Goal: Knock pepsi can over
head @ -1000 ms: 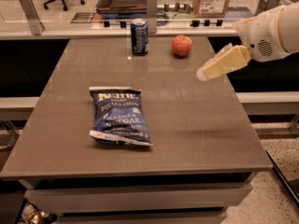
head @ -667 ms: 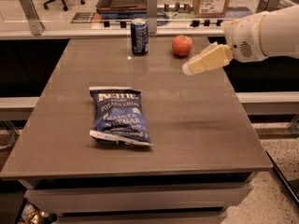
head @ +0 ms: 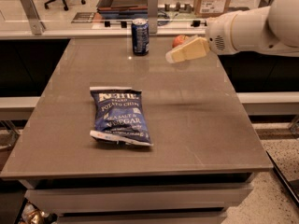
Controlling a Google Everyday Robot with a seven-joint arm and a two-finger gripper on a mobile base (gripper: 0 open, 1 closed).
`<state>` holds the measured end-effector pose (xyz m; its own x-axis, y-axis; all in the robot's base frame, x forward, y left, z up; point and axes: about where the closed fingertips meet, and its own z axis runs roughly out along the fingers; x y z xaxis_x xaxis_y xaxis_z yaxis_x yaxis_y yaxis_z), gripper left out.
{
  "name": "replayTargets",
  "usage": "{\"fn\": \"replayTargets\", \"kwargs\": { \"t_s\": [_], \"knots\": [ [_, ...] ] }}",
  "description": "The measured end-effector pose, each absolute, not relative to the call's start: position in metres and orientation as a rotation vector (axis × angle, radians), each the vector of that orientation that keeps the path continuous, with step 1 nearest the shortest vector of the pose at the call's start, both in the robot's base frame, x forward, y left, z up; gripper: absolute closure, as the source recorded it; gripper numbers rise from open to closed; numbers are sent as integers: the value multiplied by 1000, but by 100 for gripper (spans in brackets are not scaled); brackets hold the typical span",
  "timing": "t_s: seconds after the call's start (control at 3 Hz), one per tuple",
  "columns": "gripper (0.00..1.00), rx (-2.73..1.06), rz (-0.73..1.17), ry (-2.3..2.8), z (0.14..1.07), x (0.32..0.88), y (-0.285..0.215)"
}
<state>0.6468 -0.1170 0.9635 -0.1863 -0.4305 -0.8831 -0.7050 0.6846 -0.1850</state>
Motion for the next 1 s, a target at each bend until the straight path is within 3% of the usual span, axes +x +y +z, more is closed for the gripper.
{"fn": "replayTargets", "kwargs": {
  "t_s": [0.33,1.0],
  "knots": [
    [0,-885,367,1819,944,702,-89],
    [0,-909,379,1806,945,715,-78]
  ]
}}
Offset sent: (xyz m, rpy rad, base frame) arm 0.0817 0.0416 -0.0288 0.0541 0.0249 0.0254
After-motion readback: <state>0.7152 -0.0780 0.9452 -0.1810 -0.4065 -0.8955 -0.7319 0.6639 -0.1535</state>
